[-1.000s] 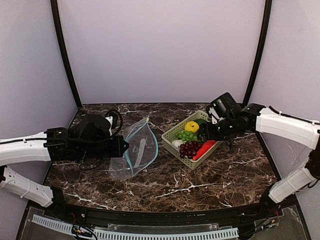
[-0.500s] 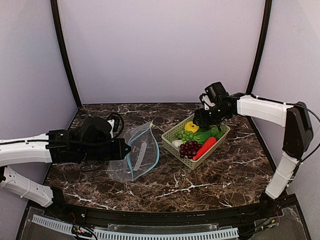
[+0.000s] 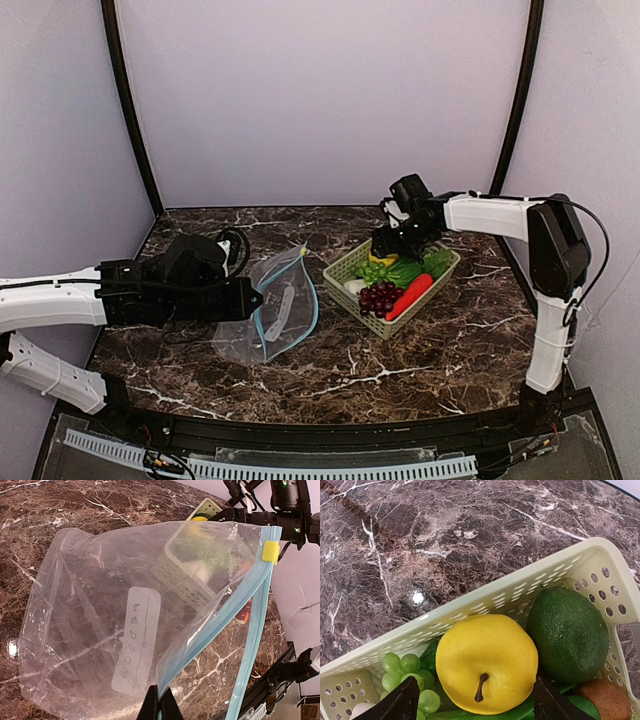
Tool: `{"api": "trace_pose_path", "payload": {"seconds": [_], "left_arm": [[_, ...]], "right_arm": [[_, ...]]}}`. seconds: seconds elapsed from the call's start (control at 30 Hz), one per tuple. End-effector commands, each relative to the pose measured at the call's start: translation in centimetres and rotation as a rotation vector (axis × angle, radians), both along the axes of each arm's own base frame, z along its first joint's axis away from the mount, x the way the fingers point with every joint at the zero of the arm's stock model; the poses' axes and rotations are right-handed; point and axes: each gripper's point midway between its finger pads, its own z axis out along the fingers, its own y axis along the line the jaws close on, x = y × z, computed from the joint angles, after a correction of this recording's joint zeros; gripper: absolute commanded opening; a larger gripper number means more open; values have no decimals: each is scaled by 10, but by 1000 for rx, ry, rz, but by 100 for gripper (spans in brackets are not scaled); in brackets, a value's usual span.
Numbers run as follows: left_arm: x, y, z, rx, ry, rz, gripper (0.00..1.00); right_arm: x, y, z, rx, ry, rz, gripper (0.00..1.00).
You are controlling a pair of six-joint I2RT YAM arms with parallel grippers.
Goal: Place the food in the zip-top bag and seal the zipper
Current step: Pick up the fake fruit from the bin.
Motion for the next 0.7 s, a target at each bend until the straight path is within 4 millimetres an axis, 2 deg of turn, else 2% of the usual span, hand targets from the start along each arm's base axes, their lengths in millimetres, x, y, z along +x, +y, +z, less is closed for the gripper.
{"api": "trace_pose_path", "payload": {"seconds": [0.0, 0.27, 0.43, 0.67], "left_arm": [[-1, 5, -9, 13, 20, 10, 1], [-1, 9, -7, 6, 17, 23, 1], [-2, 11, -7, 6, 16, 27, 1], [-2, 11, -8, 8, 17, 30, 1]], "right_arm": [[12, 13, -2, -15, -37, 30, 76], [18, 4, -25, -109, -23, -12, 77], [17, 4, -33, -111, -7, -22, 74], [16, 5, -12, -85, -40, -25, 67]]}}
